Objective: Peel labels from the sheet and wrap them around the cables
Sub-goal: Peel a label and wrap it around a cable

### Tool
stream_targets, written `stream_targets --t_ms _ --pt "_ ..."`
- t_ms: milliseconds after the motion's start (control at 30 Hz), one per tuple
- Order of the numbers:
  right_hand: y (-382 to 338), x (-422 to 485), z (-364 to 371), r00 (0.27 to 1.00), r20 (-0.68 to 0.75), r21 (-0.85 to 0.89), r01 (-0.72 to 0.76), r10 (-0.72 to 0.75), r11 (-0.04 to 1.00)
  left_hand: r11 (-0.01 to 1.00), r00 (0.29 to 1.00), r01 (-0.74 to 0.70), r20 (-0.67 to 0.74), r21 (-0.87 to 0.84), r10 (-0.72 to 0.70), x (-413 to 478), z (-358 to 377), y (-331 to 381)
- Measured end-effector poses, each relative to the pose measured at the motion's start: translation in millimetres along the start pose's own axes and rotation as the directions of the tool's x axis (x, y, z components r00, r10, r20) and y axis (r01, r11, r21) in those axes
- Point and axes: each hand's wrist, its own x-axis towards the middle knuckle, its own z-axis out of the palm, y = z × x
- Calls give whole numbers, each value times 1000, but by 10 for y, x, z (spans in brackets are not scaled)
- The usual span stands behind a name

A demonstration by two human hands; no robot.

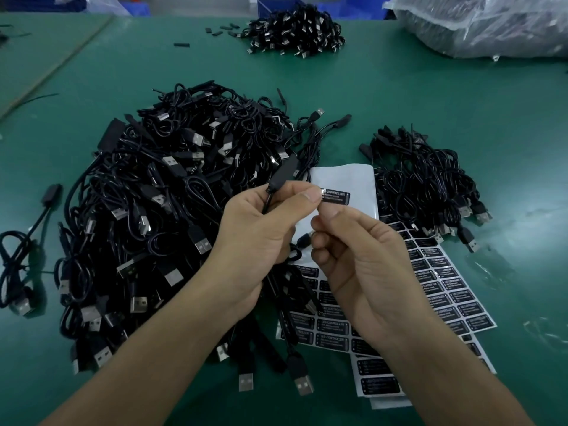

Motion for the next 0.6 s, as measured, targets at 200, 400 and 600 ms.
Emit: stream_targets --t_ms 200,400,600 --pt "-17 5 -15 999 15 15 32 -32 999 1000 999 -8 -38 -7 7 -6 16 -8" --pt "-2 4 -11 999 13 -44 32 -32 999 1000 998 -12 -66 1 12 -7 11 -21" --pt "-5 5 -15 999 -35 -31 34 -35 999 1000 999 -9 -52 -18 8 -8 19 -28"
